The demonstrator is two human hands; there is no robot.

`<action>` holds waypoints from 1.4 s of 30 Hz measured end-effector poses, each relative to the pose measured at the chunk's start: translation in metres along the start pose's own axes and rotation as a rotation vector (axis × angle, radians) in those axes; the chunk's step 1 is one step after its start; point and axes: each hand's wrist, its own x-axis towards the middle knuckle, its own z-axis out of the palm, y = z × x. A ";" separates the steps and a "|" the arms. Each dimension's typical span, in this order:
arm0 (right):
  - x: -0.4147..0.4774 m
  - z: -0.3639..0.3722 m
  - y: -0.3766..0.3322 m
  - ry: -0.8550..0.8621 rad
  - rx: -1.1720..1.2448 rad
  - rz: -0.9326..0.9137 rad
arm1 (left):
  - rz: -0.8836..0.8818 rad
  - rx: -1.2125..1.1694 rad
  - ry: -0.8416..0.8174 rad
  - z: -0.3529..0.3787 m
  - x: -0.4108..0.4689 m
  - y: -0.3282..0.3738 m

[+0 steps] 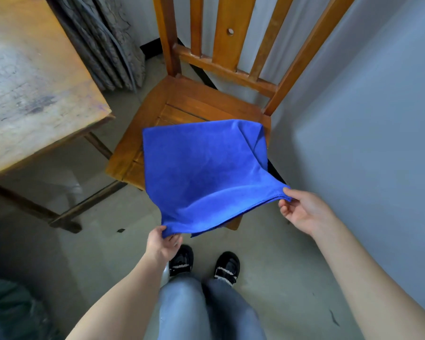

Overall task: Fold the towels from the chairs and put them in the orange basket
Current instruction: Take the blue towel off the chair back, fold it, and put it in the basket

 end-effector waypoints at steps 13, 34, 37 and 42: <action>0.052 -0.027 -0.001 -0.045 0.157 -0.009 | -0.043 0.095 -0.049 0.019 0.056 -0.045; -0.038 -0.009 -0.053 0.163 -0.381 -0.400 | 0.753 0.487 0.202 0.033 -0.168 0.083; -0.068 0.015 -0.100 0.079 -0.145 -0.560 | 0.885 0.389 0.052 0.067 -0.221 0.122; -0.110 0.042 -0.149 -0.022 0.073 -0.681 | 0.947 0.166 -0.153 0.105 -0.292 0.171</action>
